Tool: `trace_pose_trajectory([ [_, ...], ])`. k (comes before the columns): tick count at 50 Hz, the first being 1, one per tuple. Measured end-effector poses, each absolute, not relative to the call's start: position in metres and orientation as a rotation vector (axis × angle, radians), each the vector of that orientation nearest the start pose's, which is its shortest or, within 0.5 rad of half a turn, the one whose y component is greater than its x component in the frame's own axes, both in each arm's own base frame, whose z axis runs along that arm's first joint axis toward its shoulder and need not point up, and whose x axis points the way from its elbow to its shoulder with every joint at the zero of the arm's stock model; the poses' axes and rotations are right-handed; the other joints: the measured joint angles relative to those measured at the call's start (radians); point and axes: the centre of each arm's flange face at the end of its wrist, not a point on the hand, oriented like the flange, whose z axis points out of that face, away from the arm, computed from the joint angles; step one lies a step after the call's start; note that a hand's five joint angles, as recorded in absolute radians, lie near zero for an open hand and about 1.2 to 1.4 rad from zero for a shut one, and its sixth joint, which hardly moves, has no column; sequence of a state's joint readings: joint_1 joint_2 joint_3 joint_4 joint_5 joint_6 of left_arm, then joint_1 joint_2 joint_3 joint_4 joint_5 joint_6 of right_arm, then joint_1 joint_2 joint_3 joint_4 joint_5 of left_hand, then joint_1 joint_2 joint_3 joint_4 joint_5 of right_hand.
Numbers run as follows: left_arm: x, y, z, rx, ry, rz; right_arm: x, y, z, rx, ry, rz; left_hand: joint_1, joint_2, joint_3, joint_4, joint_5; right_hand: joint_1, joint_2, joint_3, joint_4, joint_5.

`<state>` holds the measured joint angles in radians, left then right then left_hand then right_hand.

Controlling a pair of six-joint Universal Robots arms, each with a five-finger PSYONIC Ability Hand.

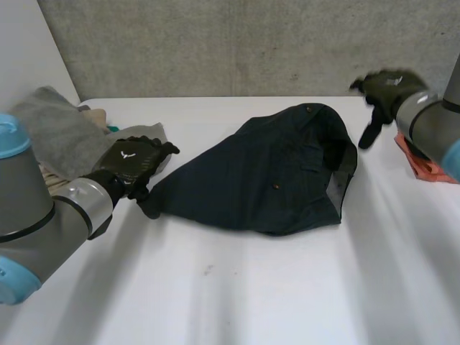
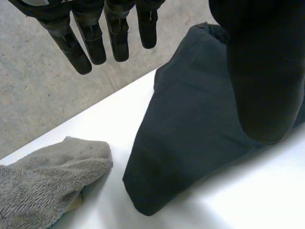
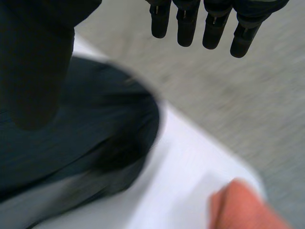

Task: Fold the laundry.

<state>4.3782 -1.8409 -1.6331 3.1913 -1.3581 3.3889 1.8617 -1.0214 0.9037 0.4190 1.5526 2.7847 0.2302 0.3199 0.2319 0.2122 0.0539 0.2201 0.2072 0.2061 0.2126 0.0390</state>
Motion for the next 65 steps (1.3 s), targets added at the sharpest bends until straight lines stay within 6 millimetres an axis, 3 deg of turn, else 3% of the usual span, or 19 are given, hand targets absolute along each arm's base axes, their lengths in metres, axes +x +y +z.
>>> trace_pose_trajectory([
  [4, -0.25, -0.271, 0.202, 0.984, 2.518, -1.97, 0.252, -0.302, 0.258, -0.977, 2.502, -1.631, 0.0, 0.0, 0.0, 0.0, 0.0, 0.007, 0.021, 0.023, 0.017, 0.025],
  [9, -0.248, -0.277, 0.194, 0.986, 2.535, -1.921, 0.27, -0.27, 0.22, -1.126, 2.498, -1.478, 0.0, 0.0, 0.0, 0.0, 0.0, 0.11, 0.127, 0.13, 0.118, 0.127],
  [16, -0.247, -0.272, 0.192, 0.985, 2.547, -1.906, 0.296, -0.268, 0.156, -1.258, 2.353, -1.615, 0.0, 0.0, 0.0, 0.0, 0.0, 0.141, 0.134, 0.161, 0.147, 0.162],
  [20, -0.246, -0.269, 0.193, 0.982, 2.547, -1.909, 0.303, -0.275, 0.136, -1.32, 2.292, -1.727, 0.0, 0.0, 0.0, 0.0, 0.0, 0.183, 0.178, 0.204, 0.189, 0.202],
  [24, -0.245, -0.267, 0.193, 0.979, 2.549, -1.91, 0.307, -0.283, 0.131, -1.369, 2.259, -1.821, 0.0, 0.0, 0.0, 0.0, 0.0, 0.804, 0.832, 0.819, 0.796, 0.783],
  [28, -0.245, -0.266, 0.19, 0.981, 2.553, -1.906, 0.309, -0.281, 0.145, -1.371, 2.232, -1.866, 0.0, 0.0, 0.0, 0.0, 0.0, 0.887, 0.966, 0.97, 0.974, 0.955],
  [33, -0.249, -0.267, 0.181, 0.997, 2.564, -1.891, 0.317, -0.265, 0.195, -1.308, 2.117, -1.957, 0.0, 0.0, 0.0, 0.0, 0.0, 0.887, 0.966, 0.973, 0.98, 0.959],
  [36, -0.256, -0.269, 0.168, 1.02, 2.581, -1.864, 0.318, -0.246, 0.237, -1.245, 2.027, -1.998, 0.0, 0.0, 0.0, 0.0, 0.0, 0.887, 0.966, 0.978, 0.98, 0.959],
  [39, -0.263, -0.27, 0.158, 1.041, 2.595, -1.836, 0.316, -0.229, 0.261, -1.201, 1.989, -1.989, 0.0, 0.0, 0.0, 0.0, 0.0, 0.887, 0.966, 0.978, 0.98, 0.959],
  [46, -0.279, -0.271, 0.138, 1.047, 2.617, -1.772, 0.312, -0.2, 0.291, -1.147, 1.96, -1.937, 0.006, 0.001, 0.004, 0.005, 0.004, 0.887, 0.966, 0.978, 0.981, 0.959],
  [48, -0.282, -0.271, 0.134, 1.027, 2.62, -1.754, 0.311, -0.195, 0.296, -1.141, 1.953, -1.937, 0.32, 0.238, 0.279, 0.292, 0.284, 0.887, 0.966, 0.978, 0.981, 0.959],
  [50, -0.285, -0.272, 0.13, 0.989, 2.616, -1.737, 0.31, -0.191, 0.302, -1.135, 1.944, -1.943, 0.679, 0.631, 0.647, 0.665, 0.649, 0.887, 0.966, 0.978, 0.981, 0.959],
  [52, -0.286, -0.274, 0.131, 0.926, 2.606, -1.734, 0.308, -0.188, 0.308, -1.126, 1.934, -1.96, 0.928, 0.839, 0.909, 0.928, 0.902, 0.887, 0.966, 0.978, 0.981, 0.959],
  [53, -0.286, -0.274, 0.132, 0.914, 2.604, -1.735, 0.307, -0.188, 0.309, -1.125, 1.932, -1.963, 0.934, 0.848, 0.914, 0.94, 0.914, 0.887, 0.966, 0.978, 0.981, 0.959],
  [56, -0.284, -0.275, 0.145, 0.818, 2.583, -1.772, 0.301, -0.188, 0.322, -1.101, 1.921, -2.009, 0.935, 0.875, 0.95, 0.979, 0.938, 0.887, 0.966, 0.978, 0.981, 0.959],
  [60, -0.279, -0.271, 0.191, 0.741, 2.514, -1.947, 0.289, -0.192, 0.345, -1.058, 1.908, -2.092, 0.935, 0.875, 0.95, 0.979, 0.938, 0.886, 0.966, 0.981, 0.981, 0.959],
  [62, -0.274, -0.264, 0.236, 0.705, 2.422, -2.13, 0.279, -0.194, 0.363, -1.029, 1.896, -2.153, 0.935, 0.875, 0.95, 0.979, 0.938, 0.887, 0.966, 0.983, 0.981, 0.959],
  [63, -0.273, -0.262, 0.244, 0.699, 2.403, -2.162, 0.277, -0.195, 0.366, -1.024, 1.894, -2.163, 0.935, 0.875, 0.95, 0.979, 0.938, 0.887, 0.966, 0.983, 0.981, 0.96],
  [65, -0.263, -0.248, 0.301, 0.673, 2.255, -2.384, 0.266, -0.195, 0.389, -0.992, 1.871, -2.23, 0.935, 0.876, 0.951, 0.98, 0.938, 0.887, 0.966, 0.983, 0.981, 0.959],
])
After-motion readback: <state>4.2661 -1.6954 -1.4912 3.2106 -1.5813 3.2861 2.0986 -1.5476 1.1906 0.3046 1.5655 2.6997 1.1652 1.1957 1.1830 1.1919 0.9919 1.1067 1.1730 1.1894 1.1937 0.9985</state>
